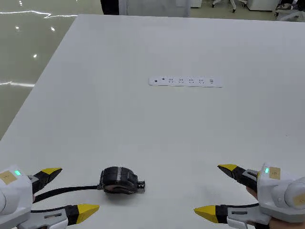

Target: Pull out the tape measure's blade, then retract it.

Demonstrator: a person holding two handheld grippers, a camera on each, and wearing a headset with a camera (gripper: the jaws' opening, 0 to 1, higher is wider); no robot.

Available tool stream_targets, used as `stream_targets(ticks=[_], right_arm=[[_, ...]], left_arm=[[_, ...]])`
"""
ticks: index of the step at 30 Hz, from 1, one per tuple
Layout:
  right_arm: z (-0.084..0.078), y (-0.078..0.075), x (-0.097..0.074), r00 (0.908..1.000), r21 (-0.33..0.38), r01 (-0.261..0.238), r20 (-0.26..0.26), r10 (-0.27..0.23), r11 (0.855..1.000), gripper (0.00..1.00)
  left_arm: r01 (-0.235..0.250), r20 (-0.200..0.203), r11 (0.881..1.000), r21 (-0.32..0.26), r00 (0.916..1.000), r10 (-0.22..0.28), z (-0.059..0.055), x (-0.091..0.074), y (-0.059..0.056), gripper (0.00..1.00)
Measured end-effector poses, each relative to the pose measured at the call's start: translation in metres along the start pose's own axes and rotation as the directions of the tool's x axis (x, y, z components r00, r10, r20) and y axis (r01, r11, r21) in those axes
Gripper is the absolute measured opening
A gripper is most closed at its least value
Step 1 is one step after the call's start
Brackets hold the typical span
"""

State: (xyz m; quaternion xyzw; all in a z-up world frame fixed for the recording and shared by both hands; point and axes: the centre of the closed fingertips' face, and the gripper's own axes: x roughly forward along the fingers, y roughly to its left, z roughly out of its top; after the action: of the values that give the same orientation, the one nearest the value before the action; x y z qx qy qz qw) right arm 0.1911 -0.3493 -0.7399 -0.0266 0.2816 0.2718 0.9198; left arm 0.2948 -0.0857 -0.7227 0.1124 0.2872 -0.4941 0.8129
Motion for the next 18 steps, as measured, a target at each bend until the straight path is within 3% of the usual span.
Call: stream_targets(ticks=[18], right_arm=[[-0.022,-0.003,-0.031,0.9975,0.006,0.036,-0.060,-0.036,0.999,0.88]], left_arm=[[0.035,-0.005,0.998,0.045,0.9994,-0.034,-0.007,-0.015,-0.001,0.93]])
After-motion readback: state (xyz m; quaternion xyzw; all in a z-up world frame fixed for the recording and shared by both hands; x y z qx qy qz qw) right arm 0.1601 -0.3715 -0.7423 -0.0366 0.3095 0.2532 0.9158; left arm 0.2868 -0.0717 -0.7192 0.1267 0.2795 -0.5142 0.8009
